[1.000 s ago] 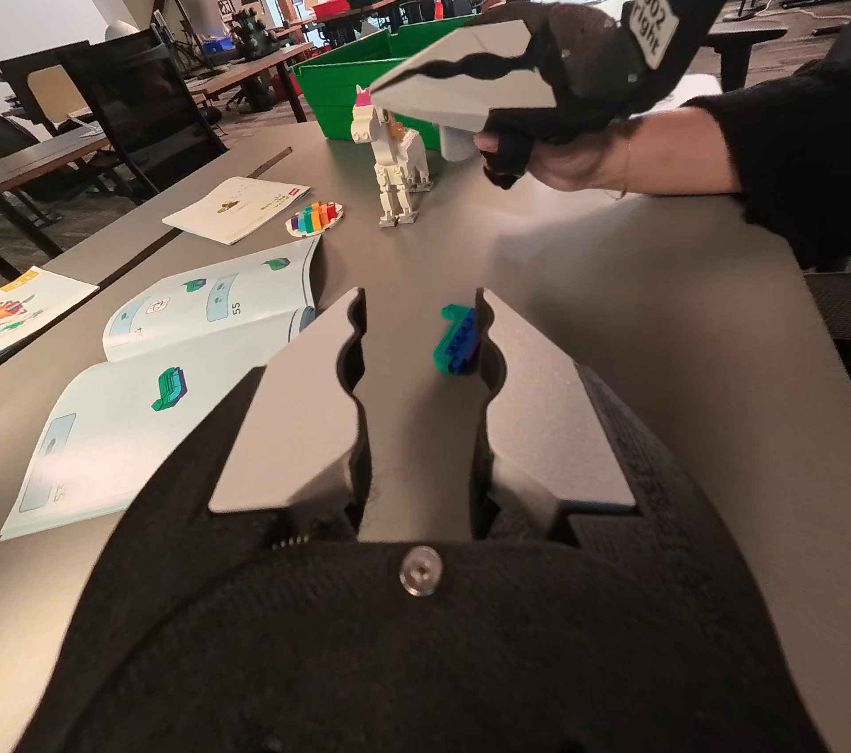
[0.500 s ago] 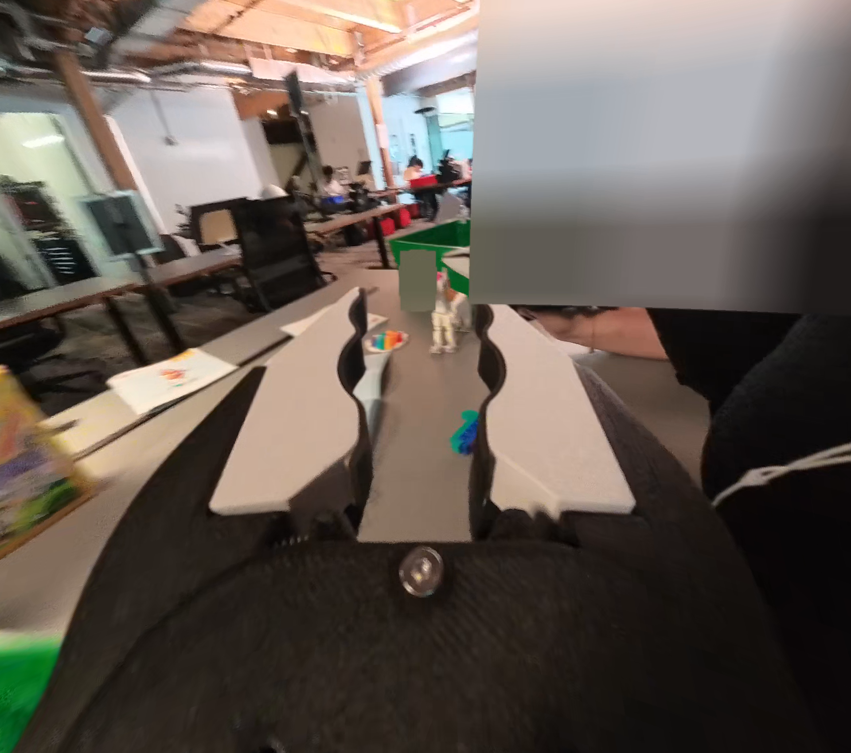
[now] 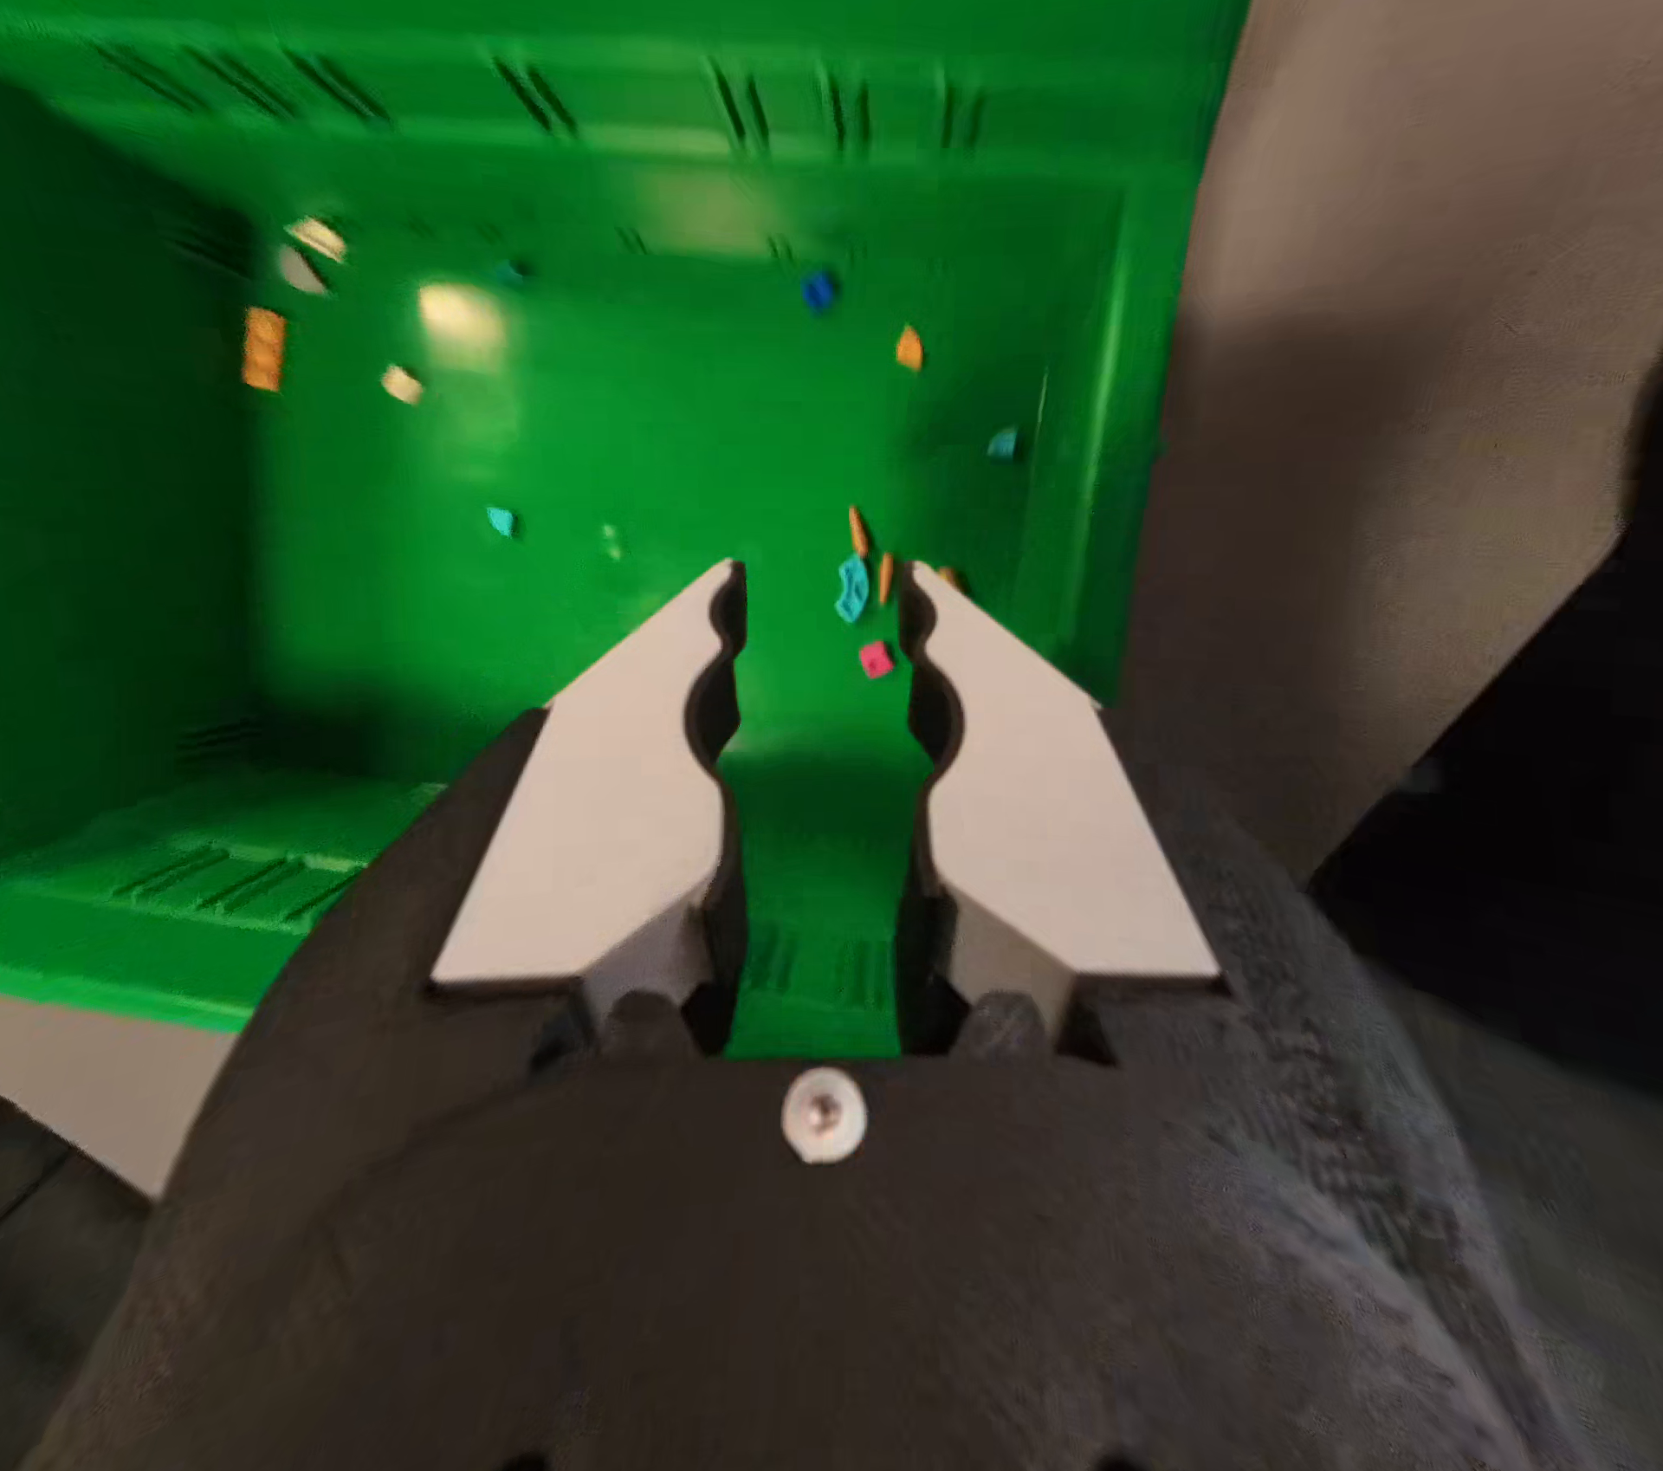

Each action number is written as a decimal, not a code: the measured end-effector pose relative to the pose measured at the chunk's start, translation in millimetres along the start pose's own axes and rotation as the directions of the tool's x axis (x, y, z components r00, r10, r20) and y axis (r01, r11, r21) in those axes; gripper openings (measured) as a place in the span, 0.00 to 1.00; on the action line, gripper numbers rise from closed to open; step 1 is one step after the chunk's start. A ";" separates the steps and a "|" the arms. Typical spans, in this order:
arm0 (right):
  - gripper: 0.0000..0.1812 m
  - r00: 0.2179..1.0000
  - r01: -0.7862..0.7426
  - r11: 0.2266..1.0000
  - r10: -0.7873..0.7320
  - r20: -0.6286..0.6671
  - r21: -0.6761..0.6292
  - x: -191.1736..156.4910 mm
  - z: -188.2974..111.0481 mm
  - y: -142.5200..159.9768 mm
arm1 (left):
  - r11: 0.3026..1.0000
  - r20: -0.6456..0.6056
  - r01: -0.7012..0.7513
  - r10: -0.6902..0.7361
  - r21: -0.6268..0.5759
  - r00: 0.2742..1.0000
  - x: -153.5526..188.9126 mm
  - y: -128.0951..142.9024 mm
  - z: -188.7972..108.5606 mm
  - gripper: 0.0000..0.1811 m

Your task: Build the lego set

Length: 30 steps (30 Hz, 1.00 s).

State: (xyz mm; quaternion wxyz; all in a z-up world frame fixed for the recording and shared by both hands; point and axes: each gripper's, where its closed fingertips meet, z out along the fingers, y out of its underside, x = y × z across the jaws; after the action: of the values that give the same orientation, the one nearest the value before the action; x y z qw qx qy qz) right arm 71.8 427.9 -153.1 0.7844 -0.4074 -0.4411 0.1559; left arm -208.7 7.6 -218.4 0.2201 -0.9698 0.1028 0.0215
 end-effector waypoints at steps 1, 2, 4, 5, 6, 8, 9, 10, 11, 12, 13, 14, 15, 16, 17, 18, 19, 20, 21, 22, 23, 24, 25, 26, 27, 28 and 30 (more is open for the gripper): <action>0.00 1.000 0.003 1.000 -0.003 0.001 -0.011 -0.6 1.0 2.8 | 0.997 -0.025 -0.033 0.032 -0.069 0.999 0.5 8.5 9.5 0.18; 0.00 1.000 0.009 1.000 -0.009 0.001 -0.020 -1.2 2.2 5.0 | 0.992 -0.056 -0.056 0.050 -0.112 0.997 2.3 13.5 18.0 0.17; 0.00 1.000 0.017 0.999 -0.017 0.004 -0.033 -2.7 3.7 8.3 | 0.984 -0.113 -0.077 0.059 -0.159 0.992 6.6 18.7 32.3 0.16; 0.00 1.000 0.020 0.999 -0.019 0.006 -0.038 -3.6 4.3 9.3 | 0.980 -0.125 -0.085 0.063 -0.182 0.990 7.0 21.7 38.0 0.16; 0.00 1.000 0.022 0.999 -0.021 0.008 -0.040 -4.4 4.8 9.9 | 0.972 -0.131 -0.096 0.069 -0.216 0.989 6.4 26.6 42.4 0.16; 0.00 1.000 0.019 0.999 -0.019 0.008 -0.040 -4.8 5.5 10.0 | 0.950 -0.115 -0.126 0.096 -0.286 0.989 1.3 36.5 46.3 0.15; 0.00 1.000 0.014 0.999 -0.014 0.009 -0.039 -4.9 5.9 10.1 | 0.944 -0.133 -0.142 0.107 -0.298 0.985 3.3 38.5 46.7 0.13; 0.00 1.000 0.008 0.999 -0.007 0.010 -0.038 -5.0 6.1 10.1 | 0.940 -0.154 -0.152 0.109 -0.305 0.982 5.9 39.3 47.2 0.12; 0.00 1.000 0.001 0.999 -0.001 0.011 -0.038 -5.0 6.2 10.2 | 0.937 -0.161 -0.158 0.111 -0.312 0.981 6.5 39.7 47.8 0.12; 0.00 1.000 -0.005 0.999 0.005 0.012 -0.037 -5.0 6.2 10.1 | 0.933 -0.169 -0.166 0.116 -0.319 0.979 7.3 40.6 48.4 0.12; 0.00 1.000 -0.008 0.999 0.009 0.012 -0.037 -5.1 6.1 10.1 | 0.927 -0.175 -0.174 0.121 -0.331 0.977 8.0 42.5 48.9 0.12; 0.00 1.000 -0.010 0.999 0.010 0.012 -0.037 -5.1 6.1 10.0 | 0.921 -0.174 -0.181 0.127 -0.344 0.977 7.8 44.6 49.6 0.12; 0.00 1.000 -0.010 0.999 0.011 0.012 -0.037 -5.2 6.1 10.0 | 0.915 -0.169 -0.190 0.137 -0.356 0.976 7.4 46.7 50.0 0.12; 0.00 1.000 -0.013 0.999 0.013 0.012 -0.037 -5.3 6.4 9.9 | 0.910 -0.164 -0.203 0.152 -0.362 0.975 7.0 48.1 50.5 0.12; 0.00 1.000 -0.017 0.999 0.017 0.012 -0.037 -5.3 6.6 10.0 | 0.904 -0.155 -0.216 0.169 -0.369 0.973 6.3 49.3 51.2 0.11; 0.00 1.000 -0.020 0.999 0.021 0.012 -0.036 -5.4 6.8 10.0 | 0.897 -0.145 -0.224 0.181 -0.380 0.973 5.4 51.1 51.7 0.11; 0.00 1.000 -0.024 0.999 0.024 0.012 -0.036 -5.5 7.1 10.1 | 0.890 -0.144 -0.234 0.192 -0.391 0.971 5.5 53.0 52.0 0.11; 0.00 1.000 -0.027 0.999 0.027 0.011 -0.036 -5.6 7.3 10.1 | 0.891 -0.142 -0.243 0.203 -0.383 0.969 6.0 51.8 52.1 0.11; 0.00 1.000 -0.028 0.999 0.028 0.011 -0.036 -5.5 7.4 10.1 | 0.891 -0.143 -0.251 0.211 -0.379 0.967 6.5 51.4 52.0 0.11; 0.00 0.999 -0.030 0.999 0.030 0.013 -0.036 -5.7 7.3 9.9 | 0.891 -0.146 -0.256 0.216 -0.376 0.965 7.0 51.2 51.9 0.11; 0.00 0.999 -0.034 0.999 0.034 0.016 -0.033 -6.0 7.3 9.6 | 0.892 -0.143 -0.259 0.221 -0.370 0.965 6.9 50.1 51.9 0.11; 0.00 0.999 -0.038 0.999 0.039 0.019 -0.031 -6.7 7.2 9.2 | 0.896 -0.133 -0.262 0.229 -0.359 0.964 5.8 47.8 52.0 0.11; 0.00 0.999 -0.041 0.999 0.042 0.025 -0.028 -7.6 7.3 8.8 | 0.899 -0.124 -0.268 0.239 -0.345 0.963 4.9 44.8 52.0 0.11; 0.00 0.999 -0.042 0.999 0.043 0.034 -0.025 -9.2 7.3 8.1 | 0.902 -0.119 -0.271 0.245 -0.336 0.962 4.6 42.8 52.1 0.11; 0.00 0.998 -0.039 0.999 0.039 0.044 -0.022 -11.4 7.5 7.6 | 0.901 -0.117 -0.272 0.246 -0.339 0.962 4.1 42.8 52.3 0.11; 0.00 0.998 -0.031 0.999 0.032 0.053 -0.019 -13.7 7.7 6.7 | 0.894 -0.122 -0.275 0.247 -0.353 0.961 4.1 45.4 52.9 0.11; 0.00 0.997 -0.016 1.000 0.016 0.073 -0.007 -18.5 8.1 4.2 | 0.882 -0.129 -0.286 0.256 -0.375 0.958 3.2 48.6 54.1 0.12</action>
State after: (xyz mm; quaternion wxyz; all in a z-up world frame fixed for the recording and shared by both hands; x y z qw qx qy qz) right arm 55.3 423.5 -164.5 0.7651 -0.4073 -0.4667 0.1758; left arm -215.5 -12.5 -288.0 0.0134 -0.9703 0.2391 0.0353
